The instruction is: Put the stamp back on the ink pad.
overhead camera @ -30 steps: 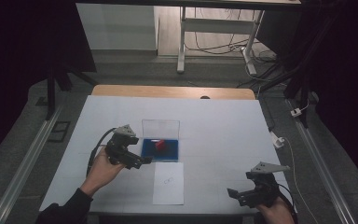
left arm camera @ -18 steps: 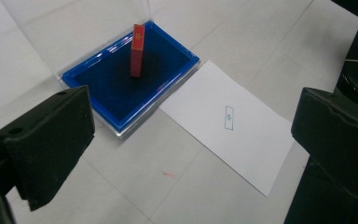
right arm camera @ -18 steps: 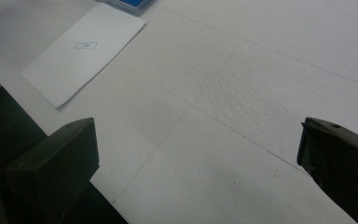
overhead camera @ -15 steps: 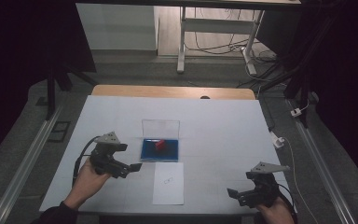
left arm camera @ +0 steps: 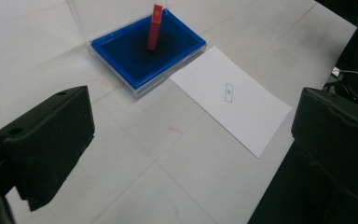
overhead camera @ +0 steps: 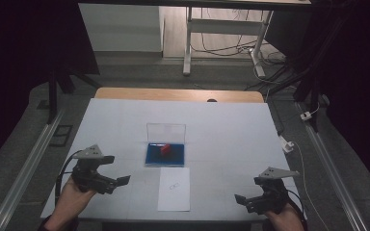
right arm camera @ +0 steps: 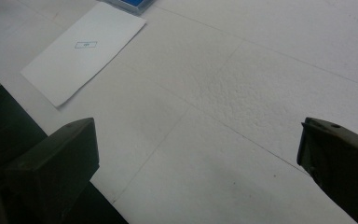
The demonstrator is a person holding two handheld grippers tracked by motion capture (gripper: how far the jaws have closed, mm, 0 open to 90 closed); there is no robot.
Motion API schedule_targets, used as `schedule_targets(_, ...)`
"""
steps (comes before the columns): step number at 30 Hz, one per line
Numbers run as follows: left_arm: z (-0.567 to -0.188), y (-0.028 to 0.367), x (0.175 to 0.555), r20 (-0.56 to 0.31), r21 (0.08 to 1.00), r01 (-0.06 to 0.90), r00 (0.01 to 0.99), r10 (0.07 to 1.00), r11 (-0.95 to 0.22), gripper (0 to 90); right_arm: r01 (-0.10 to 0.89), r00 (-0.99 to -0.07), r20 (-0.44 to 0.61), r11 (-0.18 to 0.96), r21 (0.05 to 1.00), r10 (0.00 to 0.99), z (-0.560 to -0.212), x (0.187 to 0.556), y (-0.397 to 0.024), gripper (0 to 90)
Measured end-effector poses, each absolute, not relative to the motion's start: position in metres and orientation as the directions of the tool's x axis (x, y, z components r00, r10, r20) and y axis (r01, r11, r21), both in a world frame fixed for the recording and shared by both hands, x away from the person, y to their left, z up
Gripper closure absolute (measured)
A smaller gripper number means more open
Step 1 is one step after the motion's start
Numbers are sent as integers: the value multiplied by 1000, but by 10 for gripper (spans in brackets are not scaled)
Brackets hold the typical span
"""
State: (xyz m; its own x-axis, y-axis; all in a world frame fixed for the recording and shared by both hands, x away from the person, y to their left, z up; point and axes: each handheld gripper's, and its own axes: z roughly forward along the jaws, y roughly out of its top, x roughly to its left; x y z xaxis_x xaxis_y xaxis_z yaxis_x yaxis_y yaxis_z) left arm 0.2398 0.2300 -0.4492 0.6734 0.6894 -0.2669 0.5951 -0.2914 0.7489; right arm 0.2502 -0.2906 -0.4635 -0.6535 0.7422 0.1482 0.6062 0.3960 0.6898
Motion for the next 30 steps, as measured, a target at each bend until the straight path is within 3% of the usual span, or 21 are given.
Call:
schedule_targets(15, -462, 268, 206, -294, 746, 633, 595, 748, -210, 0, 606, -652, 144, 398, 688, 745, -463, 250, -290, 0)
schedule_targets(30, -477, 279, 185, -199, 675, 684, 529, 825, -276, 0, 606, -650, 139, 399, 688, 747, -463, 249, -289, 0)
